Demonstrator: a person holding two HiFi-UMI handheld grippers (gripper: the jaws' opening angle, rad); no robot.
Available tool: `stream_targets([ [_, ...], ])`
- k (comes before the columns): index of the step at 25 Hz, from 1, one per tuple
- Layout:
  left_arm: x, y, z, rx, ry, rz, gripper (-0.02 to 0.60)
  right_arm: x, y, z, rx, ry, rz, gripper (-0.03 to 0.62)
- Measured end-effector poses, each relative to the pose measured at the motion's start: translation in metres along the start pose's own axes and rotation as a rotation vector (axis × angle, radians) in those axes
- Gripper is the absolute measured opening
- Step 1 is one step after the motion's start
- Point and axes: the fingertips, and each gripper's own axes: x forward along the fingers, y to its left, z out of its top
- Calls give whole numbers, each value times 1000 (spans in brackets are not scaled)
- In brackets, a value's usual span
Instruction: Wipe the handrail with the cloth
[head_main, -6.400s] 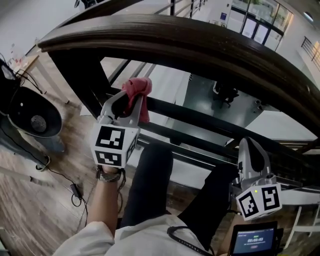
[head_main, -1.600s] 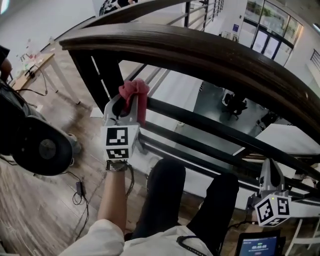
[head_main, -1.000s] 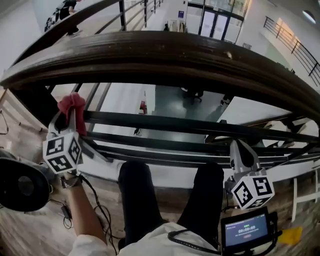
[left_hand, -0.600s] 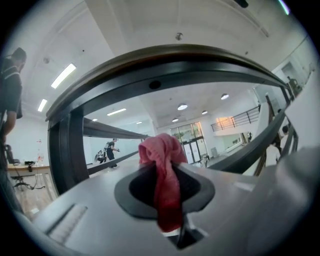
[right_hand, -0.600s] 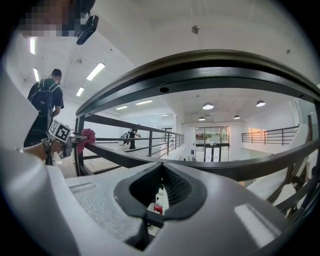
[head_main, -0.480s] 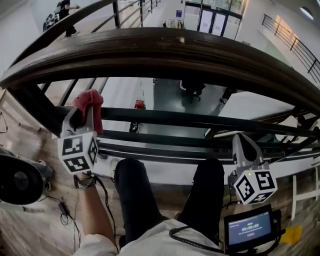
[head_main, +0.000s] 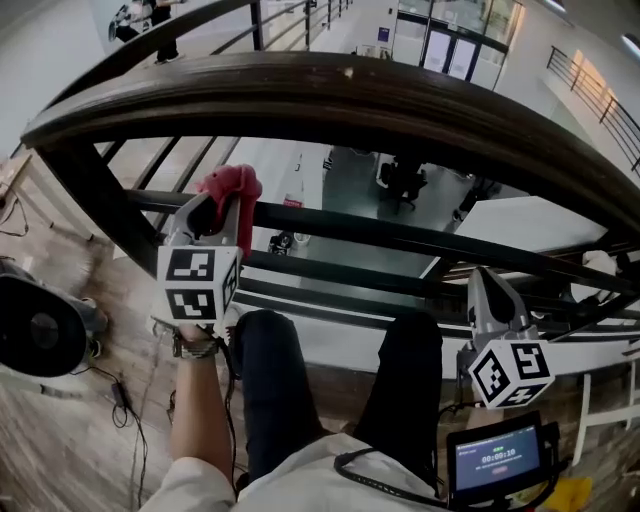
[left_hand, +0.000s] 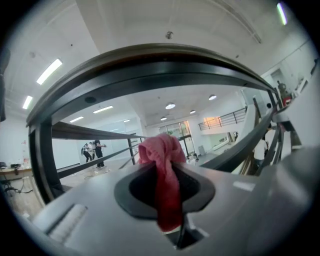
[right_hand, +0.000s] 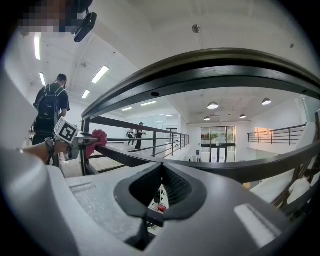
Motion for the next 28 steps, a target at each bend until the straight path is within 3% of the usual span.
stream_targets([
  [14, 16, -64, 1, 1, -4, -73, 74, -8, -15, -16, 12, -12, -10, 3],
  [21, 16, -144, 26, -5, 11, -161, 74, -31, -51, -23, 15, -1, -26, 3],
  [28, 21, -191, 44, -30, 5, -232, 74, -43, -67, -22, 24, 2, -45, 3],
])
